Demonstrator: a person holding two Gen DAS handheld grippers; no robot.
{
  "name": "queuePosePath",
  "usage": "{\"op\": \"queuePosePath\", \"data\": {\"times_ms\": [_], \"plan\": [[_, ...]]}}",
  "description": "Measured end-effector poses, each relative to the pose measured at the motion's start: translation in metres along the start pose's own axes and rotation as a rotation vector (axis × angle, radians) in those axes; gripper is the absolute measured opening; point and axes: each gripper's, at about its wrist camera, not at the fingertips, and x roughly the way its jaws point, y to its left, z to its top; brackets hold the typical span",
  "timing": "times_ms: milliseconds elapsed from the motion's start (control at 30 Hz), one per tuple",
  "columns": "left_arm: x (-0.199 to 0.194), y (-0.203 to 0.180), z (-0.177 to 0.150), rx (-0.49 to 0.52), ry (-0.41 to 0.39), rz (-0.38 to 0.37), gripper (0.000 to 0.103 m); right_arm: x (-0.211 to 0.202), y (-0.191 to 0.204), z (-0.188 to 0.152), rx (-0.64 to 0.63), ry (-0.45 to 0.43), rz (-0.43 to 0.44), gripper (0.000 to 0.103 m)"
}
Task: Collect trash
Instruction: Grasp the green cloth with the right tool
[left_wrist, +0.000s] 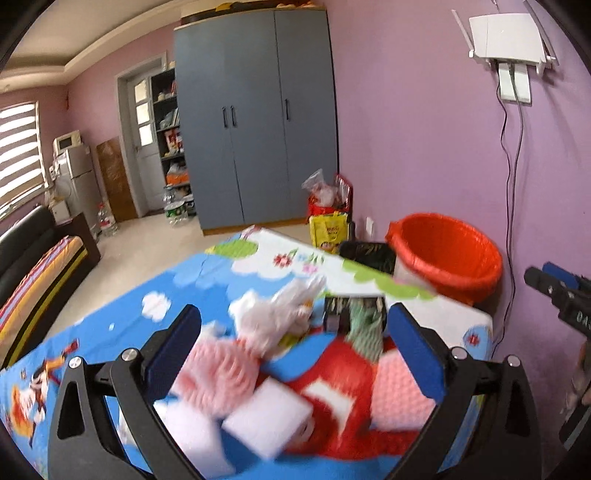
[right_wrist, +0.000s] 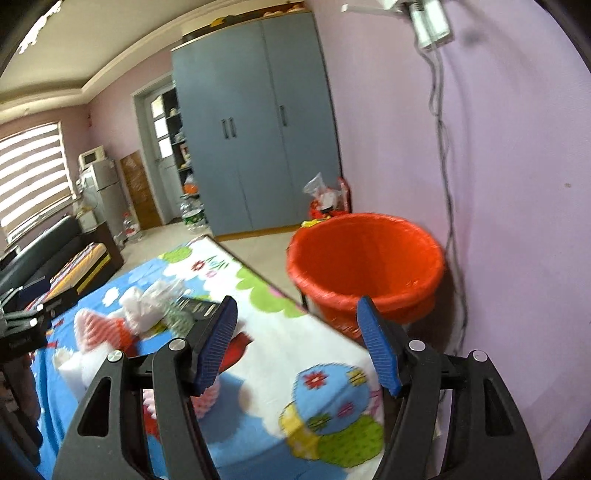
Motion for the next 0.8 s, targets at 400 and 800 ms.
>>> {"op": "queuePosePath", "data": {"times_ms": [400,800], "plan": [[0.009,0.002,-0.02,-0.014,0.033,-0.03,0.092,0.033,0.012,-0.024,-0.03,0.111,0.009,0.064],[0.035,0.0,-0.019,-0.008,0.065,-0.042,0.091,0.108,0.01,-0.042,-0.049,0.243,0.026,0.059]]}}
